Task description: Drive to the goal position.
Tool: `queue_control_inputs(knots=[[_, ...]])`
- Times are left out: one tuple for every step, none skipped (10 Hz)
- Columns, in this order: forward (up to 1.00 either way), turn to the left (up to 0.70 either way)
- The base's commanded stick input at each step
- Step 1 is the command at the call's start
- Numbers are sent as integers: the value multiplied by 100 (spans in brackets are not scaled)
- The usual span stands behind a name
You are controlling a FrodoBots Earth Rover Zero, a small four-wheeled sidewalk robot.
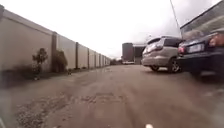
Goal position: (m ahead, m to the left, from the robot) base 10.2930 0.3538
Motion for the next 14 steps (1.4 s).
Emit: queue_control_inputs(knots=[[60,0],[60,0],[60,0],[60,0],[60,0],[60,0],[60,0],[60,0],[60,0],[60,-6],[60,-12],[60,-15],[60,-15],[60,-1]])
